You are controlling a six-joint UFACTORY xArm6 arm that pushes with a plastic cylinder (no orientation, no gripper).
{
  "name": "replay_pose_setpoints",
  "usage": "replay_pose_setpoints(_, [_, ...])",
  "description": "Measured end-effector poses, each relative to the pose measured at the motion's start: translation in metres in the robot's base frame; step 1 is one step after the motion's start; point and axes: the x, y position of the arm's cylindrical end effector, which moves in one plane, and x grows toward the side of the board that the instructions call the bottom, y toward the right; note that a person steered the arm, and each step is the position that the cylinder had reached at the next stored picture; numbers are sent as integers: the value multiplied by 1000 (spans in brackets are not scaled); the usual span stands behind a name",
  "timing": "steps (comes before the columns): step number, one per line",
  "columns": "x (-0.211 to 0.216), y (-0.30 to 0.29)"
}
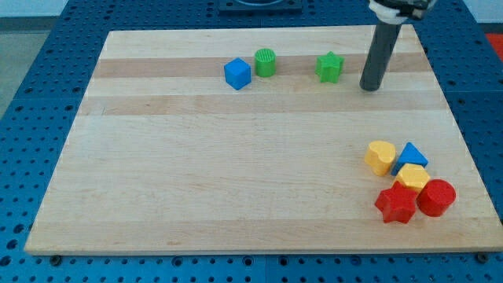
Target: Move green star to the center
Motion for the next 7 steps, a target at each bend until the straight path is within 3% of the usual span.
replay_pose_setpoints(2, [-56, -2])
replay_pose_setpoints(3, [-58, -21])
replay_pose_setpoints(5, [-52, -60])
replay_pose_setpoints(7, [-11, -77])
